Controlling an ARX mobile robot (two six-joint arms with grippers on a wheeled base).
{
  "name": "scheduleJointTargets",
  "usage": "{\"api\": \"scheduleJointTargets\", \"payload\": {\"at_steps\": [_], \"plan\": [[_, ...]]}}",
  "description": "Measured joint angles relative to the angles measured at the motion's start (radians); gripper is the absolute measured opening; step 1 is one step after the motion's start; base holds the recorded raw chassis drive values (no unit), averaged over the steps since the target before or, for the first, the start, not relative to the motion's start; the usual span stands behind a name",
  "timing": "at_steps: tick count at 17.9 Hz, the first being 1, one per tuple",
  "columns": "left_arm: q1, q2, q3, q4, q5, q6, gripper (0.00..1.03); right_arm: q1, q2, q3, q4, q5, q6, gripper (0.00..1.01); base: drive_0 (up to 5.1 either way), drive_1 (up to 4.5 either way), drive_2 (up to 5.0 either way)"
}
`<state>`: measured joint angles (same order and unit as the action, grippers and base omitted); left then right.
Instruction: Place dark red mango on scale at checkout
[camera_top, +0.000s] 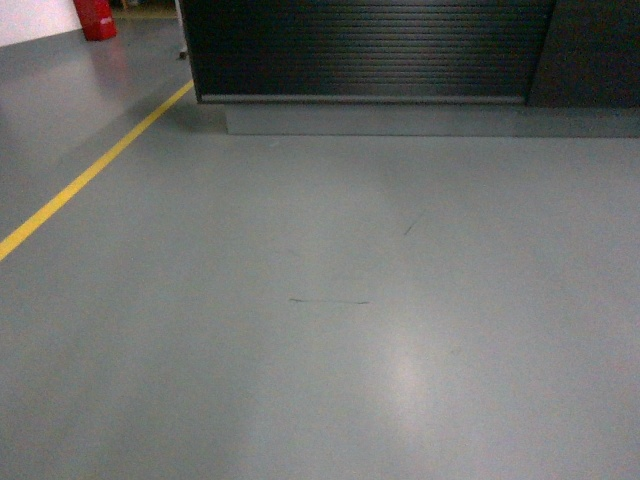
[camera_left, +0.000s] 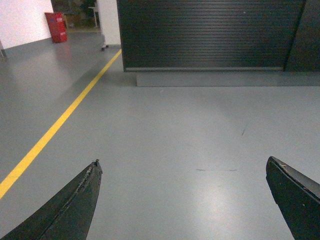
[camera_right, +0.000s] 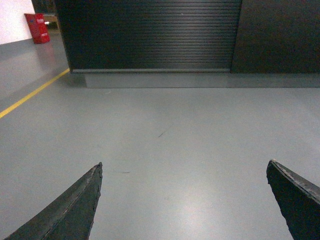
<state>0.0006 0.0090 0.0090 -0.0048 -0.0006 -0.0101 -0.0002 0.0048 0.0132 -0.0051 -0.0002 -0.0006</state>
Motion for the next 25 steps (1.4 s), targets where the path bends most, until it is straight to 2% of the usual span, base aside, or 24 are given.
{"api": "scheduleJointTargets", "payload": {"at_steps": [25], "plan": [[-0.001,0.000,0.000,0.002,-0.002,0.000,0.98,0.000,0.000,0.000,0.004,0.001,0.000,0.98,-0.1,4.22,-4.3]]}}
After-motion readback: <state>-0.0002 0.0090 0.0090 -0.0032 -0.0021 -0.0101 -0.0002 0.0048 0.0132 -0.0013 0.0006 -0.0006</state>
